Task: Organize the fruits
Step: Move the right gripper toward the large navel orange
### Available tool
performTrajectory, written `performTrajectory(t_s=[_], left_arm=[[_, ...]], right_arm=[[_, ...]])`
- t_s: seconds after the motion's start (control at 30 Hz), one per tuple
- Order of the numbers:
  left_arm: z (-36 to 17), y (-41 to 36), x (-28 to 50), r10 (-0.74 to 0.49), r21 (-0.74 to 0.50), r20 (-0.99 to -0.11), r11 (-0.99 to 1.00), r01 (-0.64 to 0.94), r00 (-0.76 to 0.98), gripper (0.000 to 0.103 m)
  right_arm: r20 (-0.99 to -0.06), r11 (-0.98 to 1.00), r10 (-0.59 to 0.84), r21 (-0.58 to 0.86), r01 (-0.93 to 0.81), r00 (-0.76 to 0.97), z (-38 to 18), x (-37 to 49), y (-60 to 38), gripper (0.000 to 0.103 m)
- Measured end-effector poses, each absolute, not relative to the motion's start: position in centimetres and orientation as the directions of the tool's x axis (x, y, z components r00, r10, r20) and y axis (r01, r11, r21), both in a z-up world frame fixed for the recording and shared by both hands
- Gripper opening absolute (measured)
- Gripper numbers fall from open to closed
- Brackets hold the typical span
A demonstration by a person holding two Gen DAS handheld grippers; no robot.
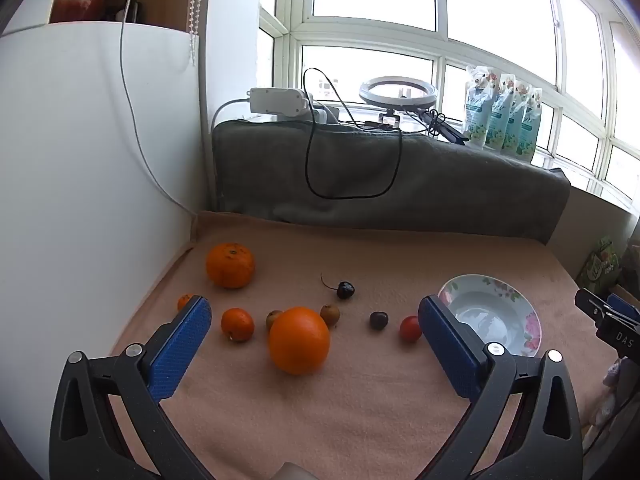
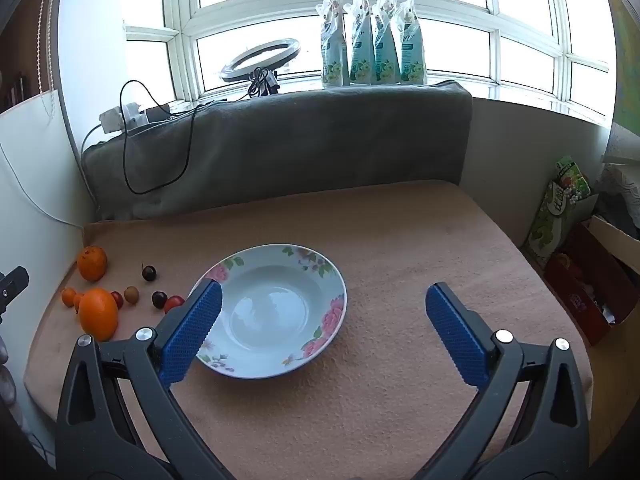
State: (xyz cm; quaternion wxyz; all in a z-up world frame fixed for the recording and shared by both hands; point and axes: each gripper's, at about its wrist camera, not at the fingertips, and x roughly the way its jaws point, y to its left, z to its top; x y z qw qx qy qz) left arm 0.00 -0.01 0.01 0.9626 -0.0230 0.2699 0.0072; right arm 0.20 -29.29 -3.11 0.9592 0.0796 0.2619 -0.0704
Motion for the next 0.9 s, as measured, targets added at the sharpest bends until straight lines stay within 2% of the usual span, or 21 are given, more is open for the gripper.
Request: performTrajectory(t_s=[0.9], left_arm=[[-0.4,0.5,0.7,-0.021,-0.065,-0.535,0.998,-0.016,0.845,0.103]], right_arm=[[-0.534,0.981,-0.045,0.136,0.139,0.844,-3.5,1.2,-28.5,0.103]])
